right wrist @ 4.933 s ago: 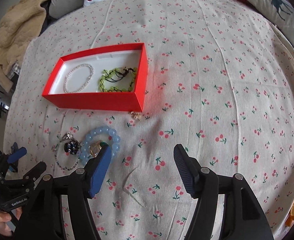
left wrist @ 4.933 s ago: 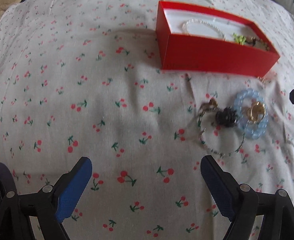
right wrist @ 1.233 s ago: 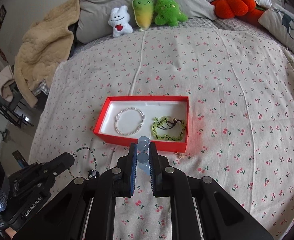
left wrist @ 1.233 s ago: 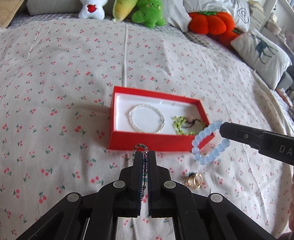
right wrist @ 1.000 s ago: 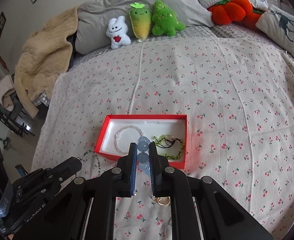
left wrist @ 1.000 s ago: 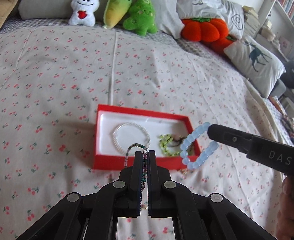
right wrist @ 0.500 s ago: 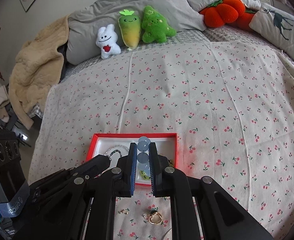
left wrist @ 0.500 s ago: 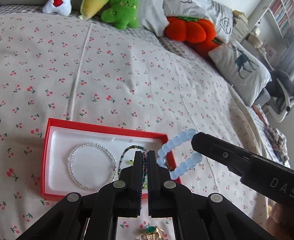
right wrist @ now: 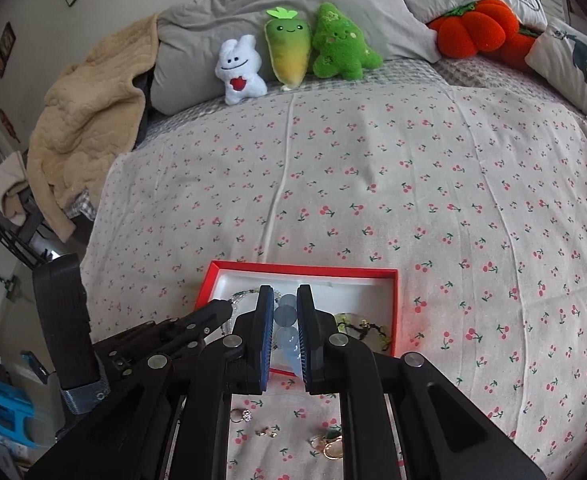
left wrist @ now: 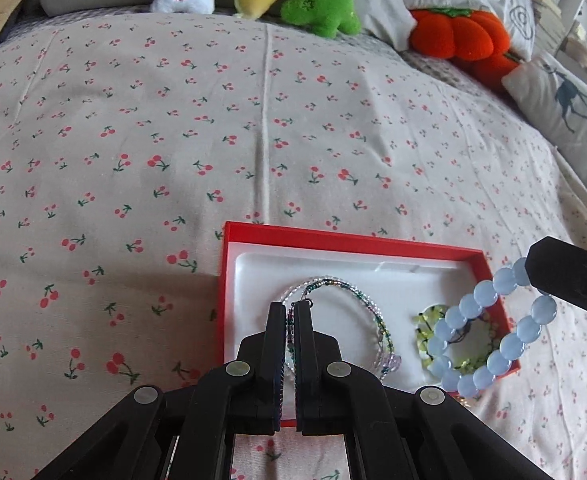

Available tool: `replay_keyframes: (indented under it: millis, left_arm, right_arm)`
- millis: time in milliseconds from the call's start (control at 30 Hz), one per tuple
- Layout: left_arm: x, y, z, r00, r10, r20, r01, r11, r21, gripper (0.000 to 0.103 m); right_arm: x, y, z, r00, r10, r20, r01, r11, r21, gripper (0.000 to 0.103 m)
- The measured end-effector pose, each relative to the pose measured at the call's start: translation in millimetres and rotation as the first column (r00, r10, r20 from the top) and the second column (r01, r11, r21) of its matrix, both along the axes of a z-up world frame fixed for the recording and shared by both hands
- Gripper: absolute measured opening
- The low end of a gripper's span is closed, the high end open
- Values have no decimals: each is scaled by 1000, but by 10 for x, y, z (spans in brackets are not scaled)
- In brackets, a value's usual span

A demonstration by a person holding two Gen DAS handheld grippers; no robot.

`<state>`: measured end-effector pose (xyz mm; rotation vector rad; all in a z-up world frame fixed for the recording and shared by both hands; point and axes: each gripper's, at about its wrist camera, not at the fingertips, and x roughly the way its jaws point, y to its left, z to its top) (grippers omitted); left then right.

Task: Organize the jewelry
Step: 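Carry both bracelets over the red box and lower them inside, then open both tools to release the bracelets and withdraw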

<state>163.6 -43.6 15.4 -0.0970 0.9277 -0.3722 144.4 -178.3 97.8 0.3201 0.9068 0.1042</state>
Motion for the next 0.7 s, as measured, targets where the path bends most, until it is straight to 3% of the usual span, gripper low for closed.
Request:
replay_keyframes:
  millis: [300, 633, 700]
  left_arm:
    - [-37, -57, -87, 1000, -14, 10, 13, 998, 66, 0]
    - [-50, -122, -70, 999, -30, 32, 27, 995, 92, 0]
    - [-77, -134, -31, 998, -38, 40, 33, 994, 107, 12]
  right_arm:
    - [76, -82, -250, 997, -46, -59, 39, 993, -111, 12]
    - [179, -251, -486, 993, -70, -93, 58, 990, -126, 13]
    - [173, -253, -478, 993, -63, -101, 49, 990, -133, 14]
